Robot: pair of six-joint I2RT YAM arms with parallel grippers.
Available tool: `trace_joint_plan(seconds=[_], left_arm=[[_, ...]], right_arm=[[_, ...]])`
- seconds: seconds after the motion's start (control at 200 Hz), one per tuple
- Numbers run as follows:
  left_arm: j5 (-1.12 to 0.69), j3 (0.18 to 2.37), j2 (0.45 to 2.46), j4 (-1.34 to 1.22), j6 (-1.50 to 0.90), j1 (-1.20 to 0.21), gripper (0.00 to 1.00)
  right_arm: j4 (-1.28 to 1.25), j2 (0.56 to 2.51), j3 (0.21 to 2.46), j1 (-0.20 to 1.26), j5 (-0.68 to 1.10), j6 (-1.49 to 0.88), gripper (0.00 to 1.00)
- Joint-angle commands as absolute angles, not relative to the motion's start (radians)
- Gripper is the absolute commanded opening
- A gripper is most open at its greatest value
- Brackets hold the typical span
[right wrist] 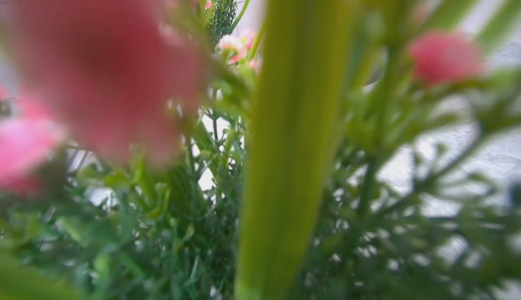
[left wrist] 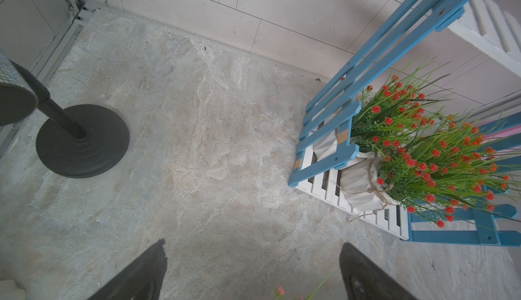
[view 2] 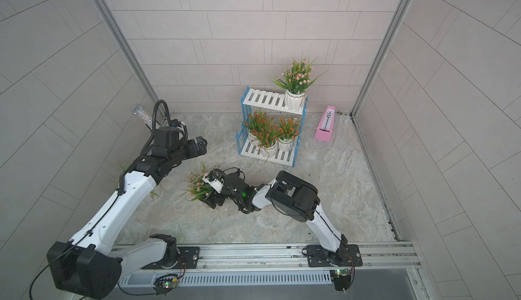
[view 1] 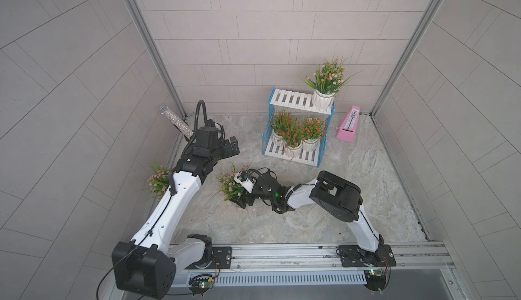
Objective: Place the baby's breath potted plants on the rack by color
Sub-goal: Pick up the baby's breath potted plant from the center of the board, then place the baby's breath potted plant on the rack.
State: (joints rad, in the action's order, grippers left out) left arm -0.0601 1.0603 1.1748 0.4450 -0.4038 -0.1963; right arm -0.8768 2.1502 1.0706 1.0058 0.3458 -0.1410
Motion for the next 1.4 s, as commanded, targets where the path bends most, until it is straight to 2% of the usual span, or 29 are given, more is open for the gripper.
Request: trace_joint_plan(seconds=[0.0,0.32,0.585,0.981,1.151,1.396], left_arm=[[-0.060,1.107,1.213,0.402,-0.396,-0.200,1.00],[-0.099,1.130,1.354,0.211,-0.244,-0.253,0.99],[-0.145,1.102,1.471,0.059,-0.173,-0.294,0.97],[-0.210,1.059,1.544,-0.064,-0.135,-0.341,0.94],[-0.204,1.063,1.583,-0.076,-0.112,-0.365,0.91],[-0.174,1.093,1.643,-0.121,-0.107,-0.392,0.79]], right_arm=[[-0.859,2.078,0.978,1.012,0.306,-0.140,0.79],[-0.854,1.764,0.705,1.029,0.242,-0.172,0.77],[-0.627,1.435,0.576,1.043,0.130,-0.166,0.77],[-0.190,1.094,0.650,1.016,-0.091,-0.183,0.78],[-0.059,0.997,0.698,0.928,-0.086,-0.228,0.77],[0.027,0.929,0.739,0.858,-0.064,-0.229,0.77]])
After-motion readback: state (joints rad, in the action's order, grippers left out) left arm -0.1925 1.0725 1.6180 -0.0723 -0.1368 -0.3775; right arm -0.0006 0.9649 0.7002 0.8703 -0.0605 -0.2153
